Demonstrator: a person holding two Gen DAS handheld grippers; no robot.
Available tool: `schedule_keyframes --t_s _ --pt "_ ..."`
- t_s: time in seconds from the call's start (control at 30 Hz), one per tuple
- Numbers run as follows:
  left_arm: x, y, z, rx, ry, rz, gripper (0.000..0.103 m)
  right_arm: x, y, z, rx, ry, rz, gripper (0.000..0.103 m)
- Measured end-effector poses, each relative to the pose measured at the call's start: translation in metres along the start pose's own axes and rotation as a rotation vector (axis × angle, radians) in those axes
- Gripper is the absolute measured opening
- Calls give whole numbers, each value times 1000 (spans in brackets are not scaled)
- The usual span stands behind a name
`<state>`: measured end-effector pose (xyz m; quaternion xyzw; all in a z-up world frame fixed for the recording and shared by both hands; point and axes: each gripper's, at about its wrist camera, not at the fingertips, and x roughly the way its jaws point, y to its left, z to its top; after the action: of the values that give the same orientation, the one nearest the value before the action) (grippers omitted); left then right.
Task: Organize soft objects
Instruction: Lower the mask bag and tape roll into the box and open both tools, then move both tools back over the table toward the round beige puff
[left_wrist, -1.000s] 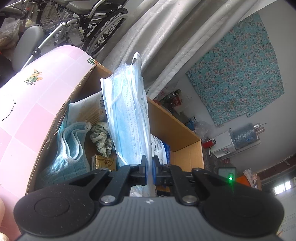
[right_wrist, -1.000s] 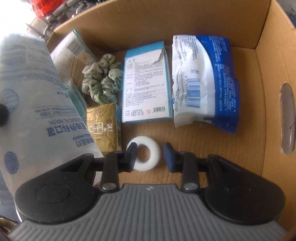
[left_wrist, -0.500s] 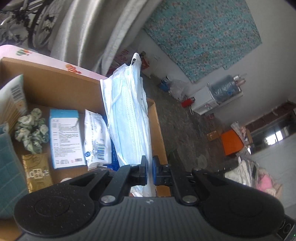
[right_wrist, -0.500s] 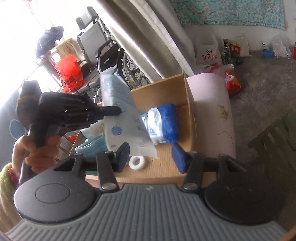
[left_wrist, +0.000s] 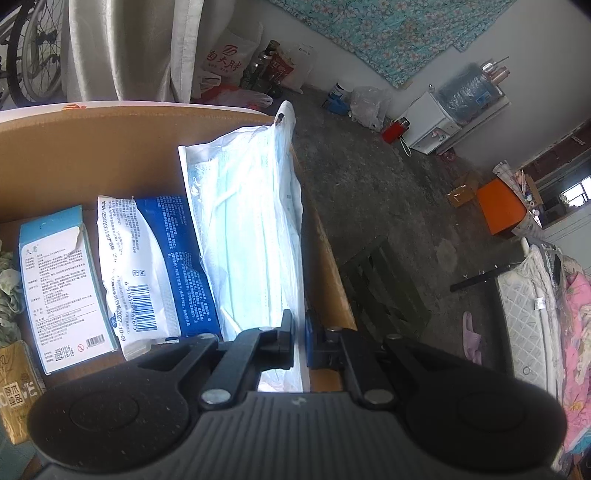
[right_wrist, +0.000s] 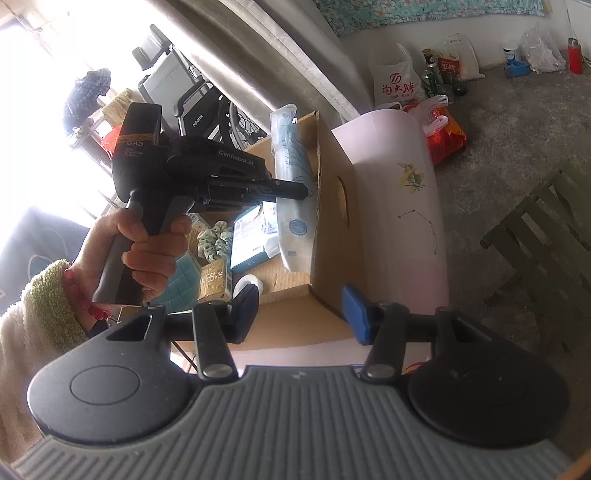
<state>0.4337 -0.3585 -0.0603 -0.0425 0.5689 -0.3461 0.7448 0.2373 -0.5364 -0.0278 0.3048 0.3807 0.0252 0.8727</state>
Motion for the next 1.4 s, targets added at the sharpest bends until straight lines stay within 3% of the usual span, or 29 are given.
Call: schedule_keyframes --t_s 0.1,0.2,0.27,0.33,0.37,0.53,0.73,0.97,1.13,1.4 --pt "8 -1 0 -22 15 -8 9 3 -4 -5 16 9 17 50" --pt "12 -1 0 -28 19 1 24 4 -7 -7 21 7 15 50" --pt "8 0 2 -31 -15 16 34 2 -9 -9 31 5 18 50" --pt "2 -2 4 -35 -39 30 51 -2 -11 -9 37 -1 16 50" --pt "-2 0 4 -45 -49 29 53 -4 -11 -10 38 -4 14 50" --pt "-36 -7 3 -59 -107 -2 66 -21 -6 -11 32 -27 6 50" --pt "-107 -36 -21 21 -165 -1 81 -57 14 -19 -9 -91 -10 51" --pt "-216 -48 -87 116 -268 0 94 -105 44 -48 -74 -159 -30 65" --pt "-273 -28 -149 85 -315 9 100 -126 67 -79 -104 -160 -30 78" --pt "-313 17 -261 39 -374 209 103 -132 99 -136 -106 -112 -10 80"
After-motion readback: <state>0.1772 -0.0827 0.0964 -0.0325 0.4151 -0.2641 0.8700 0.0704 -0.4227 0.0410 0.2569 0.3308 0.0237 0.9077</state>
